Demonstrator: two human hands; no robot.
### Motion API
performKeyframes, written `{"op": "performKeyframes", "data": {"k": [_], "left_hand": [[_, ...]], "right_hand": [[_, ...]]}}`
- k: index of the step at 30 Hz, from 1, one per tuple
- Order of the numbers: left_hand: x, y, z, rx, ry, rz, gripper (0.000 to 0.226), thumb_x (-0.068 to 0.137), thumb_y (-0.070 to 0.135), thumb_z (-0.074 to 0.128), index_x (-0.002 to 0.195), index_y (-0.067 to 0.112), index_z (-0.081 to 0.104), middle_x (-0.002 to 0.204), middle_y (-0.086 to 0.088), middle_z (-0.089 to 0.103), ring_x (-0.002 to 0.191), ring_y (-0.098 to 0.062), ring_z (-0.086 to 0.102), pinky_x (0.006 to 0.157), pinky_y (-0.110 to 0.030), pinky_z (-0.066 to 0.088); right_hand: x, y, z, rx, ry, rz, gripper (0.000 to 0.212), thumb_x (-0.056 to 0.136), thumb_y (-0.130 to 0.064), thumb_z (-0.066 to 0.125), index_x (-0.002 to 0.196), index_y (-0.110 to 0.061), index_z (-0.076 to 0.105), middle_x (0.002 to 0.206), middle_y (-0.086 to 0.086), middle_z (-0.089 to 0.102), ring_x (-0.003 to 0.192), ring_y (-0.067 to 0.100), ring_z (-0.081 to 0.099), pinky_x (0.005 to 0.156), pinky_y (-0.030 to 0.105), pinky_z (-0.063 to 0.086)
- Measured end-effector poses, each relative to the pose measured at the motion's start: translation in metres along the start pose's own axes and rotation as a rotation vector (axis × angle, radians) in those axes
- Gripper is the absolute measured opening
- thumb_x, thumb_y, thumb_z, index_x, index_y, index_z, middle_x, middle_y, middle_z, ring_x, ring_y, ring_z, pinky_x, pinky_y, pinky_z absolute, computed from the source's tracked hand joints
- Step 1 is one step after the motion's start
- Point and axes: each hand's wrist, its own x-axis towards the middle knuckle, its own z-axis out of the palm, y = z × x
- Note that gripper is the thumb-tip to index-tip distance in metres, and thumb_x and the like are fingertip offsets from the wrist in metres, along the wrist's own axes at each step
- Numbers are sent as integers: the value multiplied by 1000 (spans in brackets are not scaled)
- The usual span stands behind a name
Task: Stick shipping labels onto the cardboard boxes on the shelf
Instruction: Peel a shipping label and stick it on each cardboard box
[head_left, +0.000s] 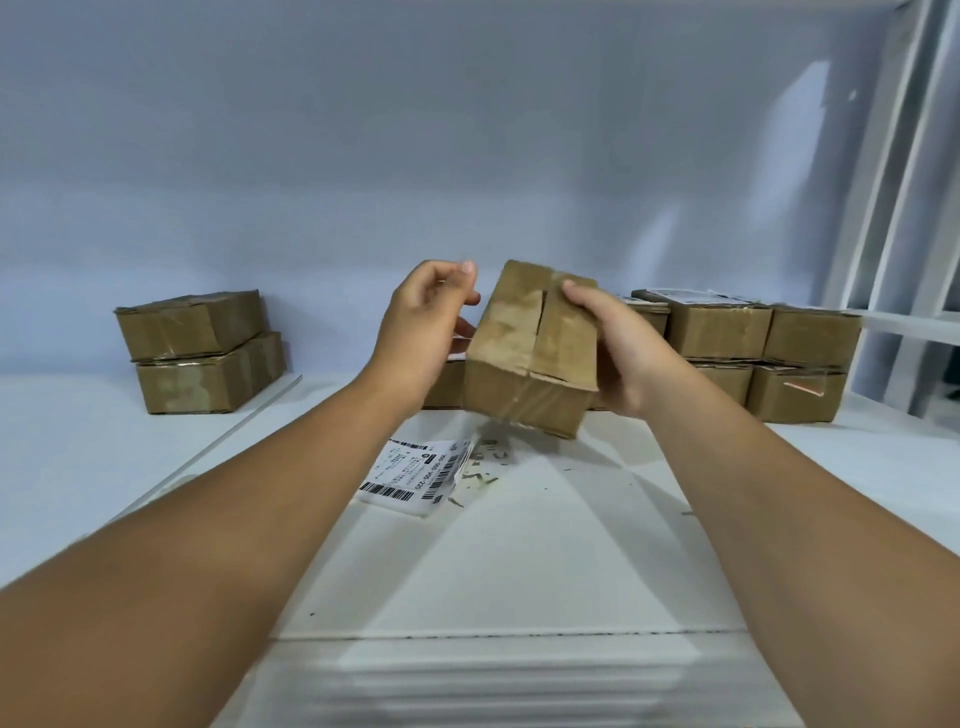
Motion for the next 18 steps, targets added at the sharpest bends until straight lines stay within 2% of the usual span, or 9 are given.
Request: {"op": "performKeyframes", "data": {"k": [3,4,7,10,13,16,18], "left_hand": [[3,-3,-5,-16,-39,-46,5,92,21,57,88,23,58,90,0,59,67,-13,54,65,-27,48],[4,-5,-5,16,-67,-47,4,91,20,59,93,24,59,92,0,59,72,-14,56,68,-29,49],[2,-10,-6,168,-157,-83,20,88,18,63,107,22,57,98,0,62,80,-15,61,74,-30,50],[3,-9,-8,423,-188,-81,18,90,22,59,108,22,55,91,3,64,73,-16,61,65,-25,45],[7,-3,-17,683,-241,-38,6,90,21,55,94,19,59,81,1,64,62,-13,58,63,-25,45],[10,5,-30,713,-468,-80,15,90,19,57,82,9,64,73,0,63,50,-9,46,52,-23,38],[8,10,-37,757,-677,-145,12,89,16,60,80,14,66,67,7,59,49,-3,44,53,-21,36]], "right_hand": [[-4,-1,-2,-183,-62,85,32,86,-45,61,104,-20,68,96,5,71,86,22,68,84,36,54],[-5,-2,-2,-222,-60,101,33,85,-44,61,105,-19,68,99,7,71,87,23,67,87,37,53],[-6,0,-3,-311,-44,134,35,85,-41,62,110,-16,67,107,9,70,95,25,67,85,36,55],[-10,0,-5,-372,-46,186,24,89,-38,61,98,-16,64,94,7,70,81,22,66,75,32,55],[-9,3,-8,-537,-12,166,33,89,-40,62,102,-9,65,104,14,71,97,30,68,91,43,52],[-10,4,-6,-649,-9,154,42,90,-41,61,113,-6,64,114,18,68,107,34,64,94,46,51],[-9,4,-7,-676,-5,146,42,89,-43,61,112,-8,65,110,16,70,103,32,67,93,45,52]]}}
